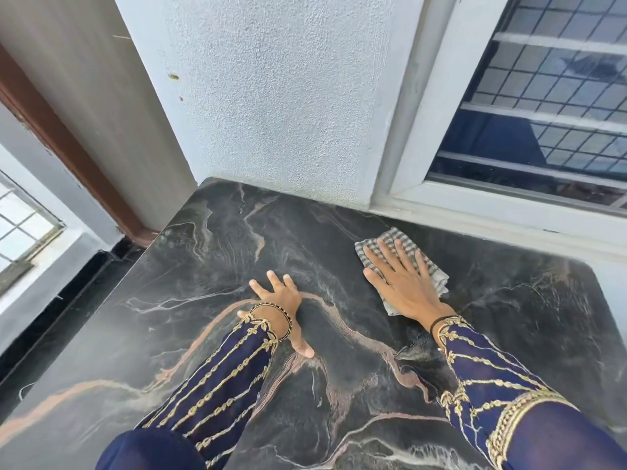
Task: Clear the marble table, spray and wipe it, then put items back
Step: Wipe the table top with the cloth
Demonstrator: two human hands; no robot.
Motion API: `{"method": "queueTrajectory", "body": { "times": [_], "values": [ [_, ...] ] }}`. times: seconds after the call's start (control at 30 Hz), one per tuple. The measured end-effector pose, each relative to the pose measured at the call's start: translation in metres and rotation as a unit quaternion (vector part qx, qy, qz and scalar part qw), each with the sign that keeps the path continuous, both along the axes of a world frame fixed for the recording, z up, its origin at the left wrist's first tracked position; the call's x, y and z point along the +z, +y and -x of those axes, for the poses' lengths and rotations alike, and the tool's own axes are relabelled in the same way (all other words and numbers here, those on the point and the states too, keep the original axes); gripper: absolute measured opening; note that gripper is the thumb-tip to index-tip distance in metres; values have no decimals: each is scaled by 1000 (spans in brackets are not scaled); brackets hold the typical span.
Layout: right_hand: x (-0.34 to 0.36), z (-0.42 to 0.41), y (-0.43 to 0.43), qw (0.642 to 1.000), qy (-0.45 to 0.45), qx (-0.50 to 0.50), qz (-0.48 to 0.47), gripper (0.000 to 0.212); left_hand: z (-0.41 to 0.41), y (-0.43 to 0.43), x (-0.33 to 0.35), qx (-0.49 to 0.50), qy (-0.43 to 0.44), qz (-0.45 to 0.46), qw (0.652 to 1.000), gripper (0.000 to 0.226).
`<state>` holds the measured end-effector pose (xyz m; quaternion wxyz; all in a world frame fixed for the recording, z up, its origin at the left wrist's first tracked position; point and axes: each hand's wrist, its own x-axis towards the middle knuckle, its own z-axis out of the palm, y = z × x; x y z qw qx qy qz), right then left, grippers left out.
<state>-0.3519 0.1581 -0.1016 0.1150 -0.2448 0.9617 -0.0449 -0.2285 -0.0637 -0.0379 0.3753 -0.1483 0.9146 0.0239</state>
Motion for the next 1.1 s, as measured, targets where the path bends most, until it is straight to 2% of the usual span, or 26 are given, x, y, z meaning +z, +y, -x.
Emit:
{"method": "queueTrajectory", "body": {
  "times": [0.1,0.17,0.27,0.33,0.53,0.73,0.93,1.1],
  "values": [
    [2,-47,-2,999,21,24,3,57,-15,-2,6,28,52,-37,998,142],
    [2,-81,-3,998,33,48,-7,58,-38,0,3,6,128,-50,990,115],
    [3,-136,-3,996,42,78,-6,63,-95,12,-9,-36,224,-39,973,59],
    [2,-170,-4,994,44,100,4,61,-131,21,-15,-19,254,-66,965,43],
    [-1,-276,2,986,54,158,14,54,-217,39,-6,-5,322,-109,940,37],
    [-4,-356,18,970,41,238,12,52,-257,48,1,-19,311,-106,944,46],
    [-2,-394,66,970,47,237,23,50,-268,62,4,-49,301,-103,947,34],
    [8,-384,100,970,50,237,-3,51,-257,80,9,-84,283,-128,947,30]
  ]
}}
